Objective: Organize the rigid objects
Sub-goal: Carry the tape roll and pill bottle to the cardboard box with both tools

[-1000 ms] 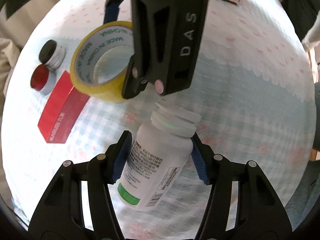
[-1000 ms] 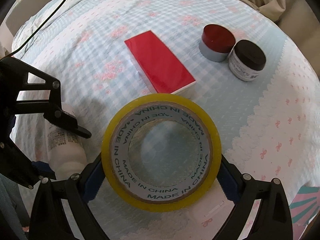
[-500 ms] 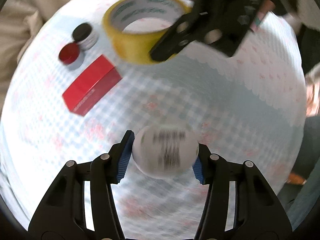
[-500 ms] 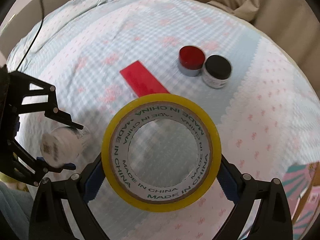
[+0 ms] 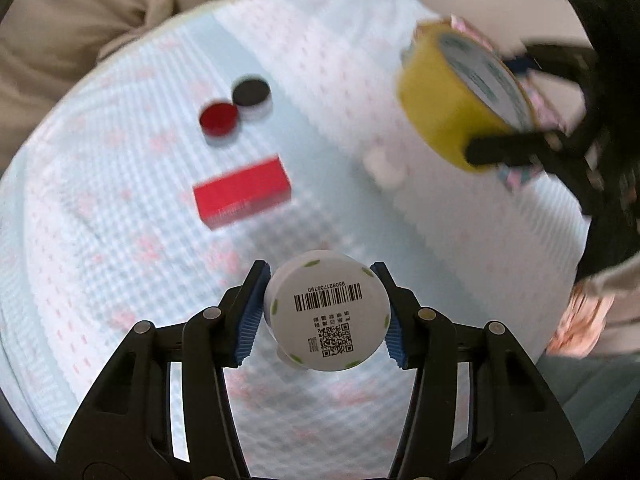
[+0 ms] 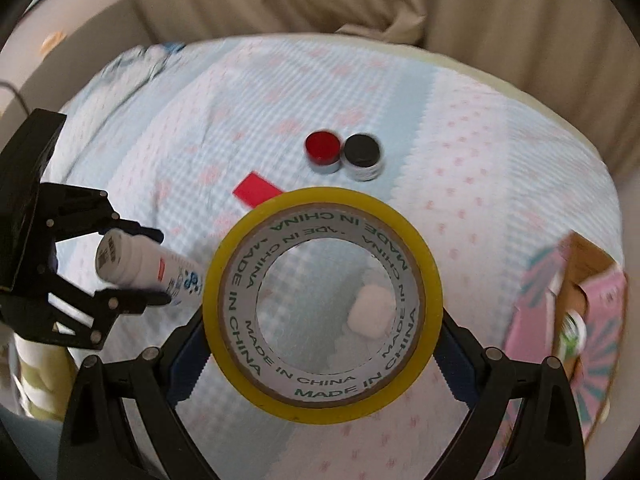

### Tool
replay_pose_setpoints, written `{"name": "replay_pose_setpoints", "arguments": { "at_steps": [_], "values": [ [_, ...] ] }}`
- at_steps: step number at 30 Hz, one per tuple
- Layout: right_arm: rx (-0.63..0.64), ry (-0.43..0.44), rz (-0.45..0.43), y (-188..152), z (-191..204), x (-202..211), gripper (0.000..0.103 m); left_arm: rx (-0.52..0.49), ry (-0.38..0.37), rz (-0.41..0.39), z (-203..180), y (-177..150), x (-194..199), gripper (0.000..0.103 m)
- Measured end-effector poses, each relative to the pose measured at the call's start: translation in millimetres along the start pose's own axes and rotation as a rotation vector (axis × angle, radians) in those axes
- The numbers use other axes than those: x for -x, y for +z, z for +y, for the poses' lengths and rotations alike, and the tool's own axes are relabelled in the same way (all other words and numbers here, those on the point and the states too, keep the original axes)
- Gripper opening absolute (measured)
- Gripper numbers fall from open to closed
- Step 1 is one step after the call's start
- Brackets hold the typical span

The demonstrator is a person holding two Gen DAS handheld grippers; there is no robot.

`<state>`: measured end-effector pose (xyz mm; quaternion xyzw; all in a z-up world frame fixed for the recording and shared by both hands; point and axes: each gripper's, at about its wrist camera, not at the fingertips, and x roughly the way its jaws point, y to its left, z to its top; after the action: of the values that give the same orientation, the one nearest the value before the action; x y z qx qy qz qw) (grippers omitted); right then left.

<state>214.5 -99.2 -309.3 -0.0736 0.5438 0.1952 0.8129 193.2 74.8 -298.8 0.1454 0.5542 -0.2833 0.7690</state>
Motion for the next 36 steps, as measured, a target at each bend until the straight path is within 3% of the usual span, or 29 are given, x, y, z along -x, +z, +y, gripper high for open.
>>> {"name": "replay_pose_setpoints", "arguments": {
  "at_steps": [6, 11, 19, 27, 36],
  "values": [
    [-0.147, -0.058, -0.052, -14, -24, 76, 0.096, 0.023, -0.018, -0.085, -29, 53, 39, 0.048],
    [-0.279, -0.131, -0.095, -38, -60, 133, 0.096, -0.011, -0.056, -0.146, -77, 104, 62, 0.048],
    [-0.459, -0.239, -0.121, -84, -130, 188, 0.096, -0.073, -0.128, -0.175, -150, 177, 49, 0.048],
    [-0.581, -0.279, -0.091, -127, -185, 193, 0.096, -0.125, -0.158, -0.129, -215, 237, -7, 0.048],
    [-0.655, -0.241, -0.026, -157, -227, 152, 0.096, -0.144, -0.165, -0.052, -257, 281, -82, 0.048]
  ]
}}
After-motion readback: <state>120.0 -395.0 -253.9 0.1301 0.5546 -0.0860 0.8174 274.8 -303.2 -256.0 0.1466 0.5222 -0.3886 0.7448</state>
